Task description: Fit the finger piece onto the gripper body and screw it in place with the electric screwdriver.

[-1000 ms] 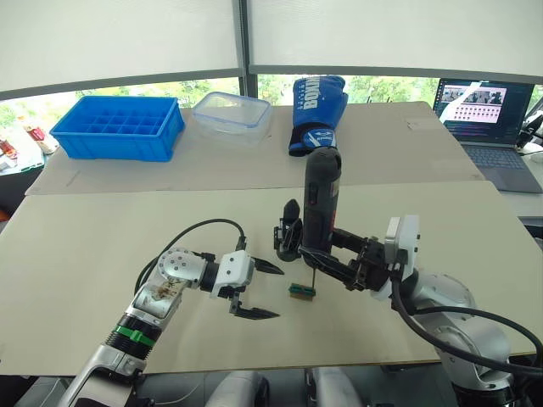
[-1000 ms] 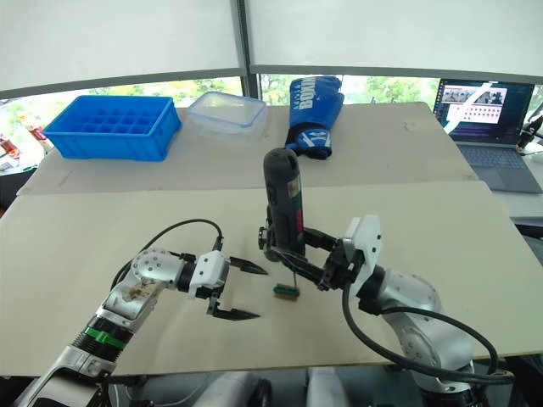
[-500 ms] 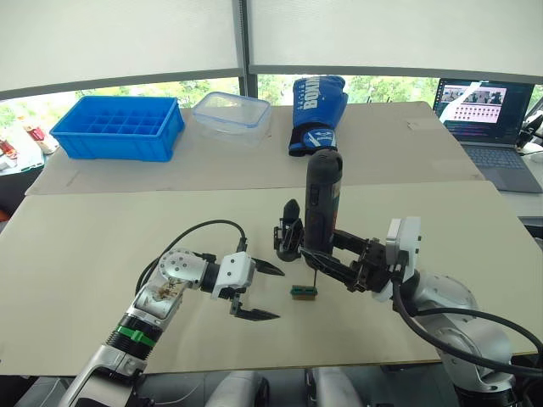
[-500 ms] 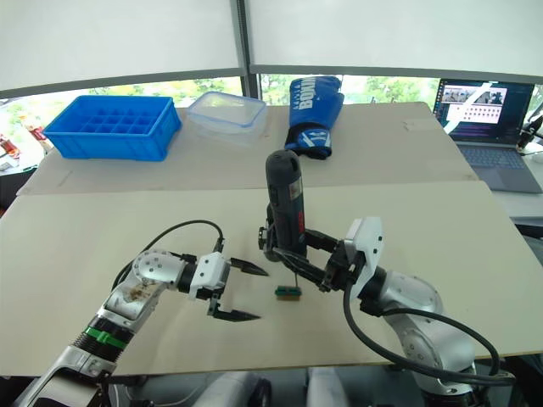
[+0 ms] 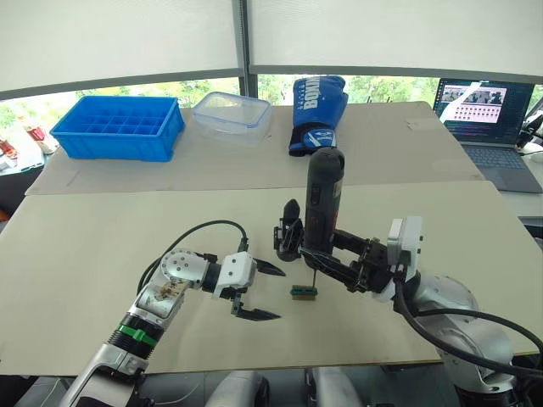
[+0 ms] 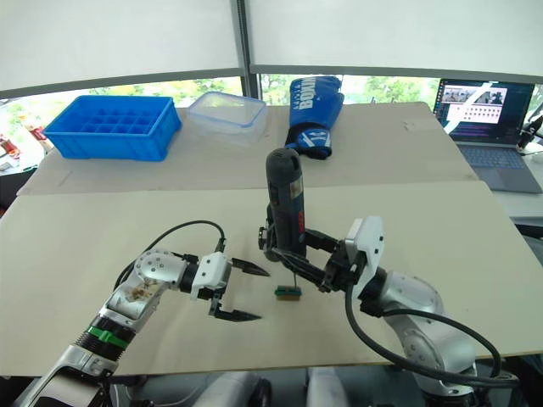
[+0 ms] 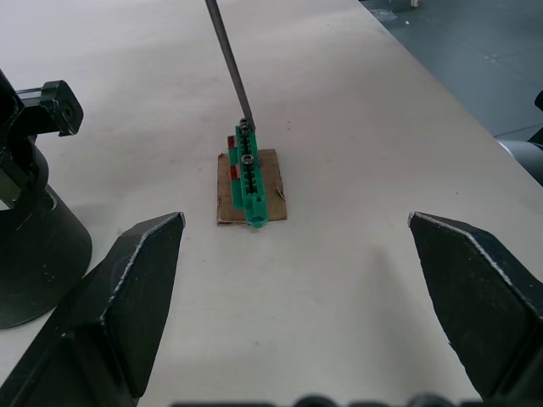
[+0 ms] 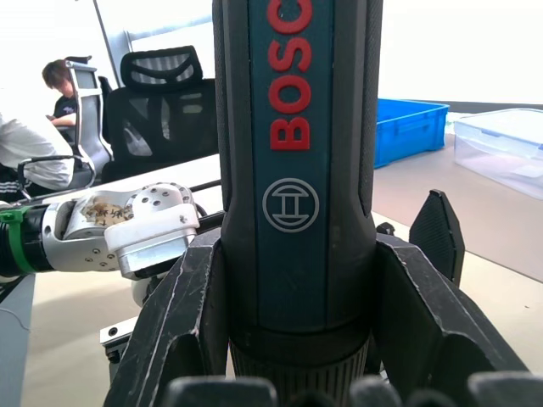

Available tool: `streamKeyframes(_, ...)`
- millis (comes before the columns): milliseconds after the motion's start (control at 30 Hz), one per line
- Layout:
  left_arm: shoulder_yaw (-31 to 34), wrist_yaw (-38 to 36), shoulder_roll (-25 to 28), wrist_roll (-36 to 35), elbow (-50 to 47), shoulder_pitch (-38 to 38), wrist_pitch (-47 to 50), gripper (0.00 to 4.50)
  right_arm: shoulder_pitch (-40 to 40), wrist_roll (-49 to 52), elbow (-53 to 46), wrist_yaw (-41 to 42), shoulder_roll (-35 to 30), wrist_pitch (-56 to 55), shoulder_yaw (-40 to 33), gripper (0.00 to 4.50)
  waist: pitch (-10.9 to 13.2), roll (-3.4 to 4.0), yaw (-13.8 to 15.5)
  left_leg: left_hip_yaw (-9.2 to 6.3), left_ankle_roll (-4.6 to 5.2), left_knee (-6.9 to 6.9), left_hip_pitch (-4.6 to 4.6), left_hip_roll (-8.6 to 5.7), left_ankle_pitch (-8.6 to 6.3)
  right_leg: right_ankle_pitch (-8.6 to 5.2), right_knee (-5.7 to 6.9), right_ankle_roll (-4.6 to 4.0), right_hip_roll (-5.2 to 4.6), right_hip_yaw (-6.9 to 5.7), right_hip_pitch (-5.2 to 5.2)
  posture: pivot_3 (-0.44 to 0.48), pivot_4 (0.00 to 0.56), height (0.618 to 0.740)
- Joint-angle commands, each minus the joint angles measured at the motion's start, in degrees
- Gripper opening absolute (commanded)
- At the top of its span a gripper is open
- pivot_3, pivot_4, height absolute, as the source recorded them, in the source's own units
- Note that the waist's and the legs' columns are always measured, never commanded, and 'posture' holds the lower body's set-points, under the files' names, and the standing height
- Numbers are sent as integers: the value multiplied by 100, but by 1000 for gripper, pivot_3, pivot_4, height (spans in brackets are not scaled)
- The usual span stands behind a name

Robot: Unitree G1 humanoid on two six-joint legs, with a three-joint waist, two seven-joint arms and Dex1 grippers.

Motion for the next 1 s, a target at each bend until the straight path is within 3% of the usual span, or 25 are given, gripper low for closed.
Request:
streamKeyframes(33,15,10,-26,-22,-73,-68,-128,4500,-40,196,-334,-3,-31,-105,-120,1912,0,0,-2,0,0,0,0,0,0,0,0,0,0,0,0,0,150,740)
streamKeyframes(1000,-1,58,-75,0,-50,-119,-121,4500,33,241,-159,-7,-93,15,-45,1912,0,0,-1,0,0,0,0,0,0,0,-1,0,0,0,0,0,150,740)
